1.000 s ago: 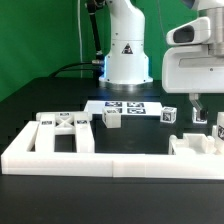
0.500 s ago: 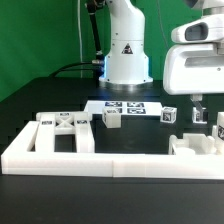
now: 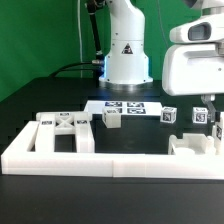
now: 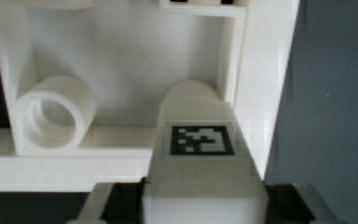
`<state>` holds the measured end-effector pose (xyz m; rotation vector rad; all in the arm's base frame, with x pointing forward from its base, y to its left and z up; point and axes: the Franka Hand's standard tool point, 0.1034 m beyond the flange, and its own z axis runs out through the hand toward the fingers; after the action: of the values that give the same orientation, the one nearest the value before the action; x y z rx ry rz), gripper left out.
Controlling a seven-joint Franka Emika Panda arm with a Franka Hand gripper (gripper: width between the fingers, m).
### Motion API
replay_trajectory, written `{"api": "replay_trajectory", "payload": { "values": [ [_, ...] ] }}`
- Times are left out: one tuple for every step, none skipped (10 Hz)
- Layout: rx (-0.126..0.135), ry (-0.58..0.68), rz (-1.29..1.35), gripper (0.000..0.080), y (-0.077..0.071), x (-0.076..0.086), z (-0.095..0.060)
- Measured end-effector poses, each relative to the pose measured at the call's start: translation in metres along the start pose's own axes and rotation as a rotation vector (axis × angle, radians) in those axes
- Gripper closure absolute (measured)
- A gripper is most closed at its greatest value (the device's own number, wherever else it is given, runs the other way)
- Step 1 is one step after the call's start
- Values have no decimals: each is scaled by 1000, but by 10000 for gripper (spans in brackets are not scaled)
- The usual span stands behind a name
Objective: Assemble chair
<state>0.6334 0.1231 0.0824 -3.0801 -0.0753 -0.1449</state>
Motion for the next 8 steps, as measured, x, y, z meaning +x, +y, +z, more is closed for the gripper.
{"api": "replay_trajectory", "payload": {
  "values": [
    [0,0,0,510,0,0,0],
    [1,0,69,510,0,0,0],
    [3,-1,180,510,-1,0,0],
    [4,0,288,510,-1,0,0],
    [7,1,404,509,0,-1,0],
    [12,-1,559,509,-1,-1,0],
    [18,-5,718,508,-3,-1,1],
    [23,-9,852,508,-4,-2,1]
  ]
}}
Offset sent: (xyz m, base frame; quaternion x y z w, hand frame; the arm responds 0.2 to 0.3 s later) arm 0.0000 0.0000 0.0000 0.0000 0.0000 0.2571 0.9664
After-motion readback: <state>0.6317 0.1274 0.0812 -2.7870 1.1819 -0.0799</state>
